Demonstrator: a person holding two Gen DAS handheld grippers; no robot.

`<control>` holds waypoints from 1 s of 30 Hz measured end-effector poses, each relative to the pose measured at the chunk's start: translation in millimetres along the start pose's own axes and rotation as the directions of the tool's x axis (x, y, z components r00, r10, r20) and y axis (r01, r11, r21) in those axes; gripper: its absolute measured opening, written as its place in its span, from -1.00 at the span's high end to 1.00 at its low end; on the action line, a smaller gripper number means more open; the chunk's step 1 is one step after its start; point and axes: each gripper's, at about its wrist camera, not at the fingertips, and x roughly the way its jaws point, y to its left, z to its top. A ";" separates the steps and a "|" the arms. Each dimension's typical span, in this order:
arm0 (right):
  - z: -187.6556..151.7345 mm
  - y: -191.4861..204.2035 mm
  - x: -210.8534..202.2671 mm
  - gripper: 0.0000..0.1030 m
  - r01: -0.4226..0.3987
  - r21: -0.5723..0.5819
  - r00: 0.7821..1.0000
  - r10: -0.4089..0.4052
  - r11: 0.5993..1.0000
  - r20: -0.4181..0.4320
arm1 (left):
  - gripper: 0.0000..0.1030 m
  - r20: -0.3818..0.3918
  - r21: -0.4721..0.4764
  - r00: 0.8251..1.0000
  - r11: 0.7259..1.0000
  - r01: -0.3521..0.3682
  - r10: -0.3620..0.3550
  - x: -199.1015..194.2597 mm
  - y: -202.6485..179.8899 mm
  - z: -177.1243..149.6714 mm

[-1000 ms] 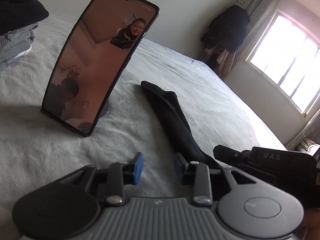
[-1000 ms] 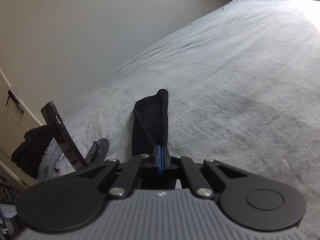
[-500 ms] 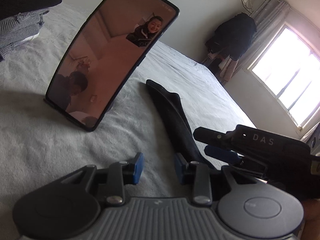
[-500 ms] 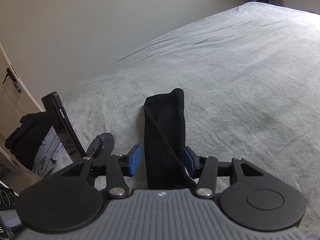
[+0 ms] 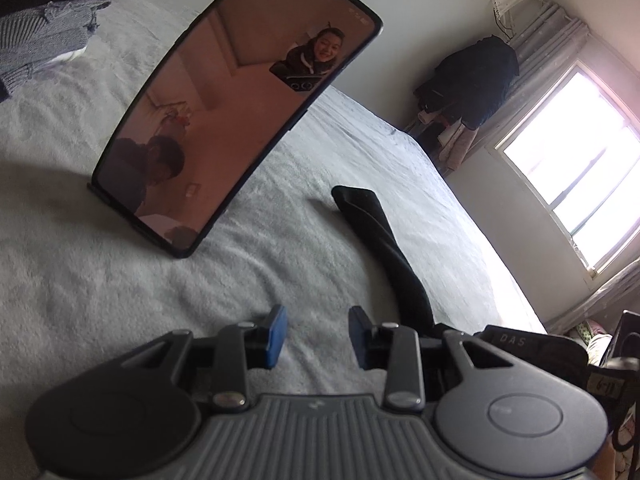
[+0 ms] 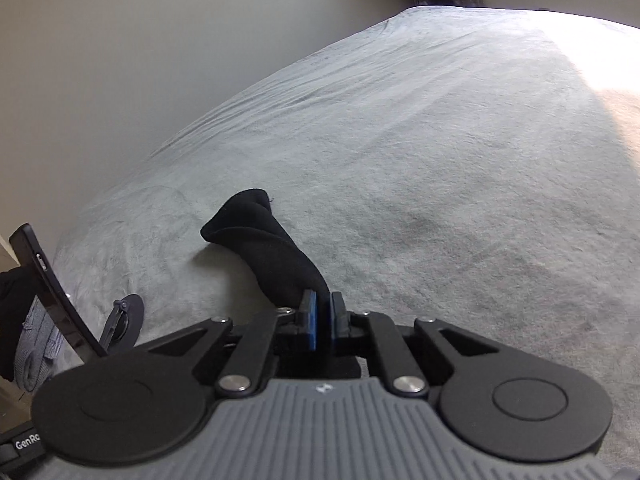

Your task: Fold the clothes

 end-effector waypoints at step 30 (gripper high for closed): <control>-92.0 33.5 -110.3 0.16 -0.058 -0.226 0.994 0.076 0.972 0.075 | 0.27 0.063 0.261 0.994 0.960 -0.105 0.092 9.3 -45.3 -9.4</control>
